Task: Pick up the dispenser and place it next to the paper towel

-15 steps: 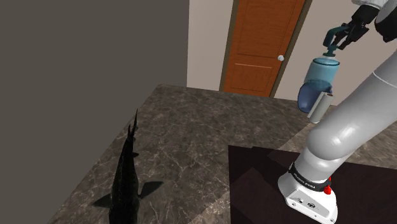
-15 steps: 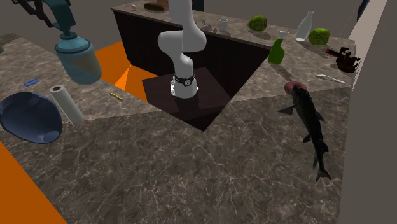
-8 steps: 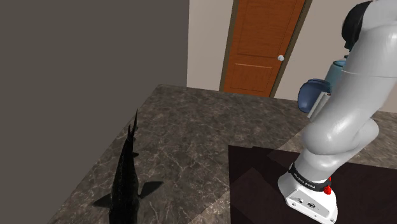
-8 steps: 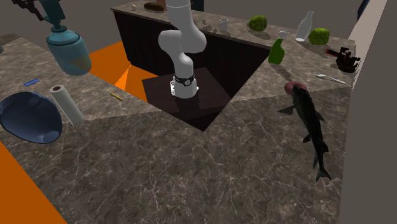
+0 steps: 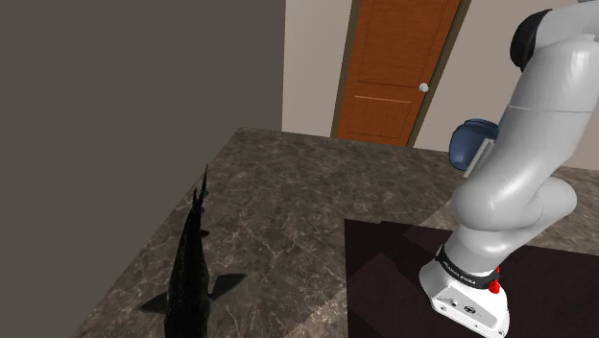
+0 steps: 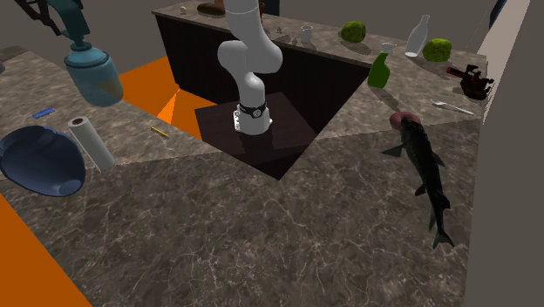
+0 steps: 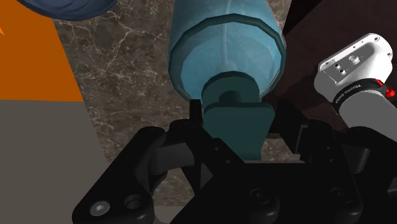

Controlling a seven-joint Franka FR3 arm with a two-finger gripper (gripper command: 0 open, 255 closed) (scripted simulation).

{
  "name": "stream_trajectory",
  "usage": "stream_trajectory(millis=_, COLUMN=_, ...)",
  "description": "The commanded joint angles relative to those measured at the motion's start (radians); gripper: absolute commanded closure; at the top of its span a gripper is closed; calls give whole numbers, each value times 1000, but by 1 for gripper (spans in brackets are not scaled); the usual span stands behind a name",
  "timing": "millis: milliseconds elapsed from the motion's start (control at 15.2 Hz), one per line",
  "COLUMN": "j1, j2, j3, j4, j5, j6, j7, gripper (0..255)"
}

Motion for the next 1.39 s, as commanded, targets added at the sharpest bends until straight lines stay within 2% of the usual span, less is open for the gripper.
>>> stream_trajectory(millis=0, j1=38, j2=-23, j3=-10, j4=-52, j5=-23, j6=42, j7=4, gripper=255)
stream_trajectory(millis=660, j1=156, j2=-109, j3=-39, j4=-248, j5=-101, j6=212, j7=23, gripper=255)
stream_trajectory(millis=1320, j1=202, j2=-146, j3=-45, j4=-401, j5=-133, j6=356, j7=20, gripper=255)
